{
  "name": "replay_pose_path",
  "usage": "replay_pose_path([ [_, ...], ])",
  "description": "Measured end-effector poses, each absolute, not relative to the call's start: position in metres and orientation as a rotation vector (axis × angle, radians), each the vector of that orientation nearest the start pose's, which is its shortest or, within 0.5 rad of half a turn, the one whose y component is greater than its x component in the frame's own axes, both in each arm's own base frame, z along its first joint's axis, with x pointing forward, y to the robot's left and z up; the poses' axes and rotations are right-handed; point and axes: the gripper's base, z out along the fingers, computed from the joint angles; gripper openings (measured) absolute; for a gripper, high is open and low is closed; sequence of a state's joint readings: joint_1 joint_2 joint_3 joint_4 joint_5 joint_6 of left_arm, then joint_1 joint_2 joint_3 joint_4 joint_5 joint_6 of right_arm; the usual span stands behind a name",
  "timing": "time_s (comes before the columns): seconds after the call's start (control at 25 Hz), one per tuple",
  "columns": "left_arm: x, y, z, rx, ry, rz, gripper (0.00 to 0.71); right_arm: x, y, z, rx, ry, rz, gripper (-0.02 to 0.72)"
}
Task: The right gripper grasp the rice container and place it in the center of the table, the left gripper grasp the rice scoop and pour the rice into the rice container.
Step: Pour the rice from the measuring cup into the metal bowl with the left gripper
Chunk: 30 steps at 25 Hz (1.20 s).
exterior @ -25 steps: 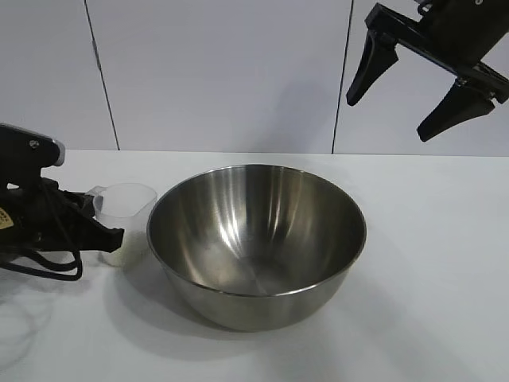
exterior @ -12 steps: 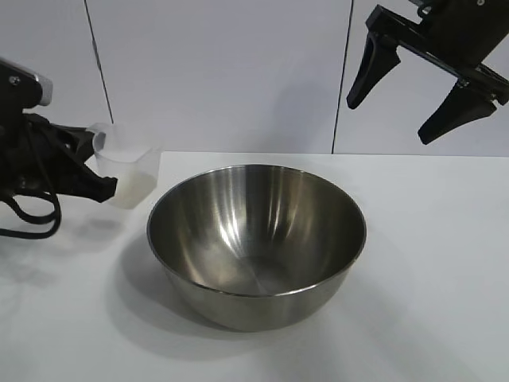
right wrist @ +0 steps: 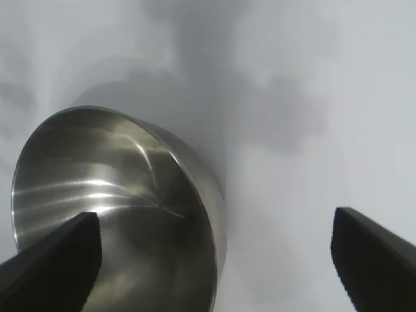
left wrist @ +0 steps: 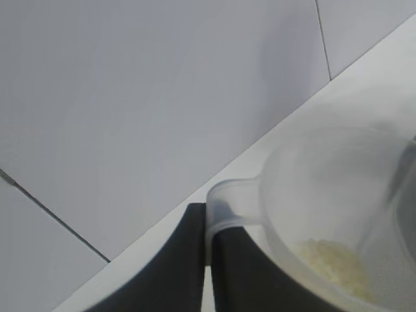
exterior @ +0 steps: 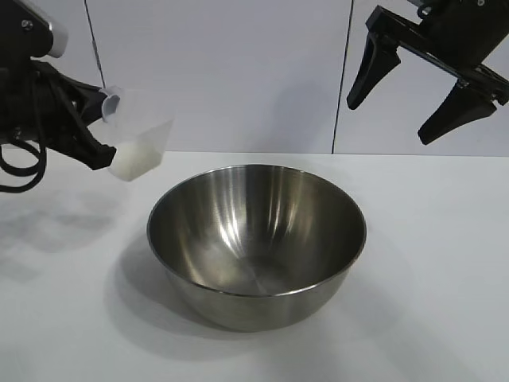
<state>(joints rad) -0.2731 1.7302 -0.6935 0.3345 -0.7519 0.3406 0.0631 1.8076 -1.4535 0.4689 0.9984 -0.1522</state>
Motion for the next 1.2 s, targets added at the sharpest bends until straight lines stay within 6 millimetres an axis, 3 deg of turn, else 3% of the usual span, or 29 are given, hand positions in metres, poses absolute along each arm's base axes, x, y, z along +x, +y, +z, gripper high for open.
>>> replay_pose_path([
  [0.24, 0.327, -0.136, 0.202, 1.021, 1.507, 0.044, 0.01, 0.378, 0.059, 0.265, -0.029, 2.763, 0.587, 0.66],
  [0.4, 0.323, -0.165, 0.209, 1.175, 1.437, 0.088, 0.01, 0.378, 0.059, 0.265, -0.029, 2.763, 0.587, 0.66],
  [0.64, 0.313, -0.191, 0.213, 1.294, 1.348, 0.103, 0.01, 0.378, 0.059, 0.265, -0.034, 2.763, 0.586, 0.66],
  [0.92, 0.301, -0.209, 0.212, 1.42, 1.238, 0.15, 0.01, 0.378, 0.059, 0.265, -0.039, 2.762, 0.585, 0.66],
  [1.2, 0.3, -0.211, 0.212, 1.532, 1.109, 0.264, 0.01, 0.378, 0.059, 0.265, -0.044, 2.762, 0.584, 0.66],
])
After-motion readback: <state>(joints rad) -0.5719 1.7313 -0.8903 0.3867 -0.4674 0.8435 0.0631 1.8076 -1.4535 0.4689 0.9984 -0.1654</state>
